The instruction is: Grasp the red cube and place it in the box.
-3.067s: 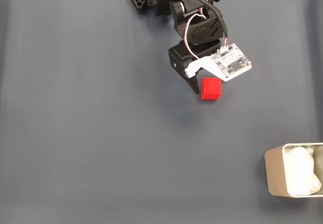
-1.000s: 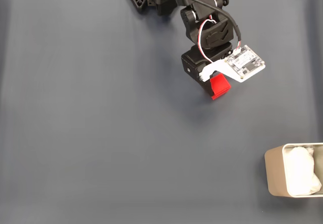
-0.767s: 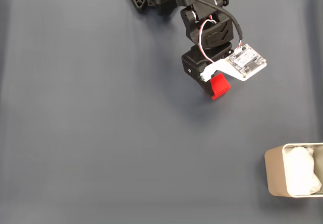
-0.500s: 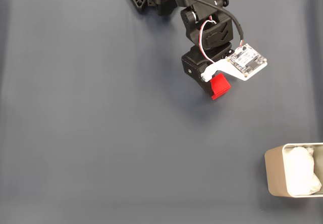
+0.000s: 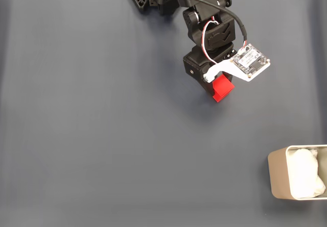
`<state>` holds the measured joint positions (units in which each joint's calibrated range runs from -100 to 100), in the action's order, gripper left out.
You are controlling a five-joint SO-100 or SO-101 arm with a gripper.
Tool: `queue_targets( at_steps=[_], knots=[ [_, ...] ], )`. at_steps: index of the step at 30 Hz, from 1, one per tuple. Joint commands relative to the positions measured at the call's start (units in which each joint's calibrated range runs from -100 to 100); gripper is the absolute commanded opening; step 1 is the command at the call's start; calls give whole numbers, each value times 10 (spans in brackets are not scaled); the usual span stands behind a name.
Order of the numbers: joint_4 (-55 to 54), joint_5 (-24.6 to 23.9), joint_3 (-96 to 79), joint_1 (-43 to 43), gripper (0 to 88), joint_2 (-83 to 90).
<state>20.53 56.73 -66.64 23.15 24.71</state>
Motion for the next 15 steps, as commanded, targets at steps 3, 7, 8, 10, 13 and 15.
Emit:
queue_targets(
  at_steps=[3, 7, 8, 10, 13, 15],
  knots=[
    [10, -9, 21, 3, 45, 2],
    [19, -16, 28, 5, 30, 2],
    [21, -17, 30, 5, 28, 2],
    [23, -19, 32, 5, 25, 2],
    [26, -21, 41, 5, 19, 2],
    [28, -25, 50, 4, 17, 2]
  ],
)
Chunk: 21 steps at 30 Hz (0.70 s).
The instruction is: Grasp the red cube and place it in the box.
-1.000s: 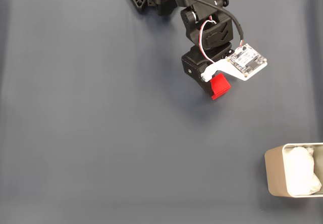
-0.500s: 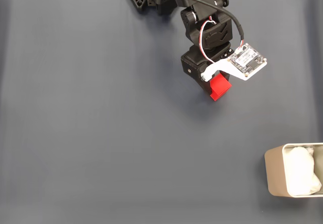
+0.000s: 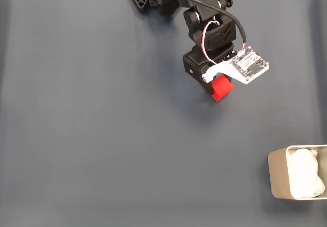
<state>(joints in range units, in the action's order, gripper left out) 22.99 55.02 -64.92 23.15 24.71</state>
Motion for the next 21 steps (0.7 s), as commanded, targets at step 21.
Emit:
queue_targets(
  at_steps=[21],
  knots=[
    [102, -14, 327, 1, 19, -57]
  ],
)
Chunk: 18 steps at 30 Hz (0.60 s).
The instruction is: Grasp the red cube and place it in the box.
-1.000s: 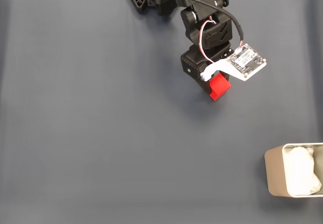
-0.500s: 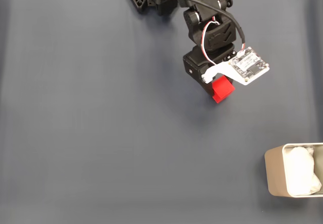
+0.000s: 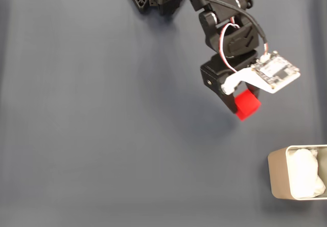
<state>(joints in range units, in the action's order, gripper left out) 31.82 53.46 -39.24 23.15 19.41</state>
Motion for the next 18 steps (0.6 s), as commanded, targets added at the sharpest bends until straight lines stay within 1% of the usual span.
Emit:
queue_targets(
  at_steps=[1, 12, 15, 16, 18],
  knots=[
    [15, 3, 84, 2, 19, -11],
    [49, 13, 266, 10, 23, -104],
    [64, 12, 324, 14, 23, -134],
    [78, 11, 376, 16, 23, -163],
    [79, 11, 402, 17, 24, -180]
  ],
)
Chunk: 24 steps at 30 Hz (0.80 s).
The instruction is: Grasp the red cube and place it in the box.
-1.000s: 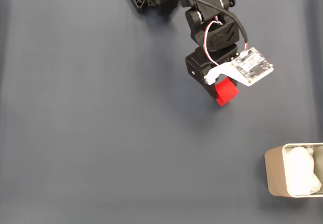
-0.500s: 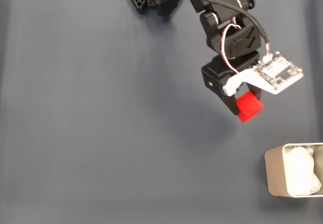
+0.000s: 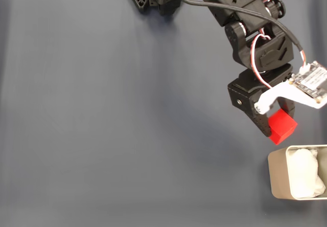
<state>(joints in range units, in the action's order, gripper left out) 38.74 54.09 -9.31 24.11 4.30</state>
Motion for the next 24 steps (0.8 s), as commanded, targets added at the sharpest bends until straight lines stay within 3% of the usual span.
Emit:
queue_targets(
  at_steps=[1, 24],
  knots=[
    [14, 4, 120, 9, 24, -39],
    [20, -21, 351, 20, 21, -199]
  ],
)
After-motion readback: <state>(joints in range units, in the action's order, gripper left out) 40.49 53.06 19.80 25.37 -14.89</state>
